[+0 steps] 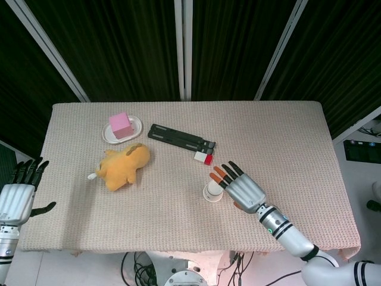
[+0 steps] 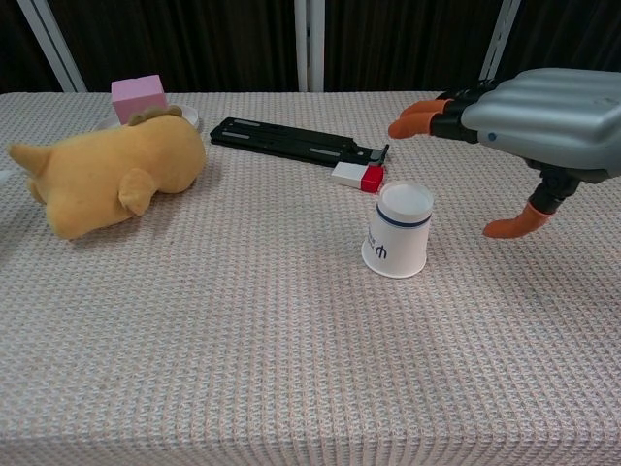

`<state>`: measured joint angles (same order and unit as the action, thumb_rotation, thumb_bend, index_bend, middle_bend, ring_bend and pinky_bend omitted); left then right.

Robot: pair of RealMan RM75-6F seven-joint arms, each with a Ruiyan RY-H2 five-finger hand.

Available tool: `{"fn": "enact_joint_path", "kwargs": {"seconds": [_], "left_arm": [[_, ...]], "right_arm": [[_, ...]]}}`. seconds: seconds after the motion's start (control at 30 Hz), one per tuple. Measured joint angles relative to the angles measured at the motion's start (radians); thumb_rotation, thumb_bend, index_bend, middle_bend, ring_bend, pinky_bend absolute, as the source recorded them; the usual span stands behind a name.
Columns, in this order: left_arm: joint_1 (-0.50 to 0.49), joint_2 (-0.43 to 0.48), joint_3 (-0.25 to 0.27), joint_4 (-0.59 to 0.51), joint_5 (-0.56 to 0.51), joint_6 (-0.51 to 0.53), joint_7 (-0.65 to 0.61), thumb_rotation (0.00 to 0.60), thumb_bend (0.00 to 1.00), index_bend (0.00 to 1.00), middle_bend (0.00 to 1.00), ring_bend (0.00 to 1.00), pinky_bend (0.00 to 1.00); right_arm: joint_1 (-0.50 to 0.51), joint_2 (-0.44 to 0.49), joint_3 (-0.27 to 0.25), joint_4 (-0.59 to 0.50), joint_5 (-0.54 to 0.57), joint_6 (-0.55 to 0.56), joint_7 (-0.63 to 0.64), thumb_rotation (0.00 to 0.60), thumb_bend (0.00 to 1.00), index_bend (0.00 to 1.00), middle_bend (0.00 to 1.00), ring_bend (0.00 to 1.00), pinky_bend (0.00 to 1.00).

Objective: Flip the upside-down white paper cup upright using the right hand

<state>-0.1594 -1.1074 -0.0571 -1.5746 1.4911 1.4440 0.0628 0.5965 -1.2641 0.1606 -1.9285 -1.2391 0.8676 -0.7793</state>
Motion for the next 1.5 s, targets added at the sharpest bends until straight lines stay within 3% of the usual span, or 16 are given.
{"fn": "enact_joint_path", "kwargs": {"seconds": [0.23, 0.57, 1.1, 1.23, 1.5], "left_arm": [[0.004, 0.008, -0.001, -0.003, -0.004, 0.002, -0.016, 0.600, 0.06, 0.04, 0.00, 0.00, 0.00], [0.006, 0.014, -0.001, -0.003, -0.011, -0.001, -0.020, 0.600, 0.06, 0.04, 0.00, 0.00, 0.00], [0.007, 0.016, -0.003, -0.009, -0.026, -0.011, -0.015, 0.600, 0.05, 0.04, 0.00, 0.00, 0.00], [0.006, 0.019, -0.004, -0.011, -0.033, -0.017, -0.025, 0.600, 0.06, 0.04, 0.00, 0.00, 0.00], [0.008, 0.021, -0.003, -0.012, -0.032, -0.016, -0.028, 0.600, 0.06, 0.04, 0.00, 0.00, 0.00]], "right_arm": [[0.125, -0.075, -0.005, 0.047, 0.151, -0.049, -0.091, 0.600, 0.14, 0.00, 0.00, 0.00, 0.00], [0.190, -0.117, -0.042, 0.090, 0.202, -0.026, -0.091, 0.600, 0.14, 0.02, 0.12, 0.00, 0.00], [0.225, -0.122, -0.087, 0.111, 0.175, 0.023, -0.037, 0.600, 0.18, 0.35, 0.37, 0.00, 0.00], [0.225, -0.128, -0.097, 0.122, 0.156, 0.046, -0.032, 0.600, 0.24, 0.43, 0.42, 0.04, 0.00], [0.204, -0.105, -0.096, 0.118, 0.111, 0.080, 0.065, 0.600, 0.28, 0.49, 0.46, 0.07, 0.00]]}}
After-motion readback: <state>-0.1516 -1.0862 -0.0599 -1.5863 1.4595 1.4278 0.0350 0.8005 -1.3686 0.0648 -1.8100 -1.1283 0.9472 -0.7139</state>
